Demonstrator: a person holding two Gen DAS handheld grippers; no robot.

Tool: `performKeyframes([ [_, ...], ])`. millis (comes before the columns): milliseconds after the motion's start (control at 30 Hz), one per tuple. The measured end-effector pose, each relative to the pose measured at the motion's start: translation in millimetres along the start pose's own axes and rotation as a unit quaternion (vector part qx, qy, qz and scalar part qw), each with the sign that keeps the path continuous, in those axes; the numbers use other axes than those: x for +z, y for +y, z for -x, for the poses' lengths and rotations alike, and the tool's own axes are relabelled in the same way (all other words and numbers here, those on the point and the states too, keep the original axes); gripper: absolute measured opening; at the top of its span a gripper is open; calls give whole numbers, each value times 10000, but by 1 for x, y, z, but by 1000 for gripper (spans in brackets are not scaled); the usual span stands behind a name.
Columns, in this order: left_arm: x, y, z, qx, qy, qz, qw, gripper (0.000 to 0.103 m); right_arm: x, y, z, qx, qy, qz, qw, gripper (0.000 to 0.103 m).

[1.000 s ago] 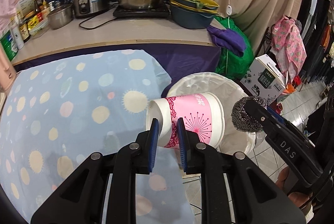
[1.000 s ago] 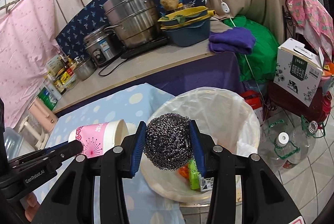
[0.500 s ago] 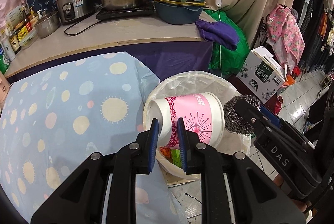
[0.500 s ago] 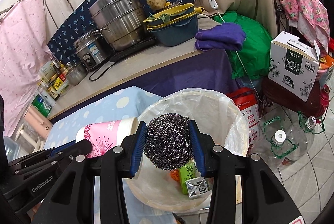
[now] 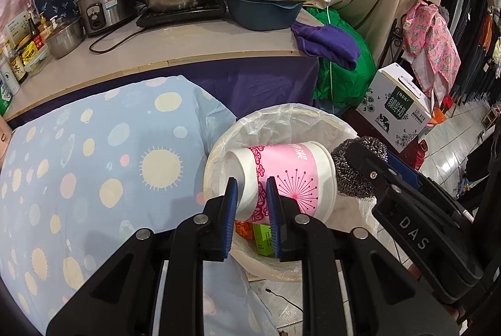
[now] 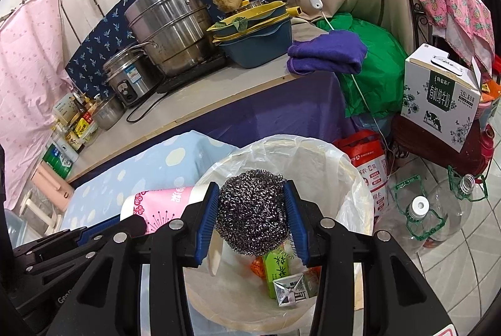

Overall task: Collect trash
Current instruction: 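Open both tools to drop the cup and steel wool into the bin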

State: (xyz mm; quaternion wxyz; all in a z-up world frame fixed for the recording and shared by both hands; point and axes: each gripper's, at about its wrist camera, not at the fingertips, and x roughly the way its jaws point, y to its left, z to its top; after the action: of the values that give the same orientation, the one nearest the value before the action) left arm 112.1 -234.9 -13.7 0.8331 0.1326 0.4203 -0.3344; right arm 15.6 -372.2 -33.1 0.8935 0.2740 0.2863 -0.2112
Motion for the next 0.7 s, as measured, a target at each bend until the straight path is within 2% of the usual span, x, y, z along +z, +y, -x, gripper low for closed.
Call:
performKeyframes([
  [133, 1, 0, -1, 17, -23, 50, 10000, 19, 2, -1, -1, -28, -54, -56, 10000, 46],
  [267, 1, 1, 0, 154, -124, 106, 9997, 41, 5, 0, 3, -39, -161, -56, 9998, 52],
  [700, 2, 4, 5, 242, -186, 137, 9994, 50, 8, 4, 16, -26, -264, -60, 9996, 59],
])
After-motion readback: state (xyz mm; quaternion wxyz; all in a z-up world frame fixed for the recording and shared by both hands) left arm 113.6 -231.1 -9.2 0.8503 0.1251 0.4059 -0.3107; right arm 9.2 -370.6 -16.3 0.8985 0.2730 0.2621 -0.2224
